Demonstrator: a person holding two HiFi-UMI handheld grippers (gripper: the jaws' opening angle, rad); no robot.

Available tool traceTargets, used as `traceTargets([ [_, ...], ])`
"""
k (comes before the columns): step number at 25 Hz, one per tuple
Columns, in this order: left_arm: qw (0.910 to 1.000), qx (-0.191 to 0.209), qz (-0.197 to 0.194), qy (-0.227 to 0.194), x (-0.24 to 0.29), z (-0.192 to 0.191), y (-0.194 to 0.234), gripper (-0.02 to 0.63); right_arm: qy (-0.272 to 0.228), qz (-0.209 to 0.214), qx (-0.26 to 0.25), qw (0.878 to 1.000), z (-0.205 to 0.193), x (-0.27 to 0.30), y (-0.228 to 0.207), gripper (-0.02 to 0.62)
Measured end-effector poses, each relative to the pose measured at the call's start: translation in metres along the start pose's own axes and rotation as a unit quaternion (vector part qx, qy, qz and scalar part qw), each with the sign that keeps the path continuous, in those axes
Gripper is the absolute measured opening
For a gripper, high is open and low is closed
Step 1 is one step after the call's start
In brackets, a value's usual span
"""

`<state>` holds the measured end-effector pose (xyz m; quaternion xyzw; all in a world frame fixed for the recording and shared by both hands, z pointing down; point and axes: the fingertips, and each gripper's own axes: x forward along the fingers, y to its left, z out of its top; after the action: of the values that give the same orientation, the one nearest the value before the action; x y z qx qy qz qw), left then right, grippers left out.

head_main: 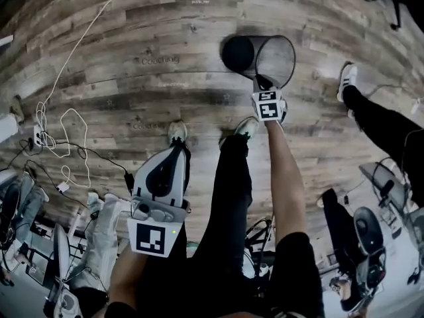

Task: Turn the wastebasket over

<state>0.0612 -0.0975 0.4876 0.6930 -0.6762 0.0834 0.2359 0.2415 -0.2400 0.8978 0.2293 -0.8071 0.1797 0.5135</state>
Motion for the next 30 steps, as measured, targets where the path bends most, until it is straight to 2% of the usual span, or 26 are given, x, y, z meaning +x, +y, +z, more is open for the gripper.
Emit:
traceTargets([
  [6, 0.9993, -0.027, 0.012, 0.024, -0.001, -0.019, 0.015, 0.034, 0.033, 0.014, -0.125, 0.991, 0.001, 0.012, 0.033, 0.051],
  [9, 0.9979, -0.043, 0.003, 0.049, 0.006, -0.034, 0.021, 0.034, 0.049, 0.015, -0.167, 0.985, 0.004, 0.014, 0.037, 0.051],
  [13, 0.9916, -0.090, -0.011, 0.092, 0.015, -0.060, 0.027, 0.040, 0.060, 0.024, -0.206, 0.976, 0.010, 0.012, 0.035, 0.051],
  [15, 0.9869, -0.112, -0.027, 0.112, 0.021, -0.071, 0.029, 0.116, 0.061, 0.030, -0.215, 0.974, 0.012, 0.008, 0.032, 0.051],
  [19, 0.9764, -0.160, -0.052, 0.135, 0.030, -0.094, 0.043, 0.166, 0.063, 0.067, -0.231, 0.969, 0.014, -0.004, 0.041, 0.051],
  [24, 0.9599, -0.197, -0.053, 0.193, 0.039, -0.128, 0.071, 0.212, 0.076, 0.126, -0.291, 0.945, 0.017, -0.029, 0.079, 0.051],
  [30, 0.9360, -0.232, -0.059, 0.259, 0.046, -0.159, 0.092, 0.213, 0.082, 0.163, -0.404, 0.896, 0.011, -0.061, 0.135, 0.051],
])
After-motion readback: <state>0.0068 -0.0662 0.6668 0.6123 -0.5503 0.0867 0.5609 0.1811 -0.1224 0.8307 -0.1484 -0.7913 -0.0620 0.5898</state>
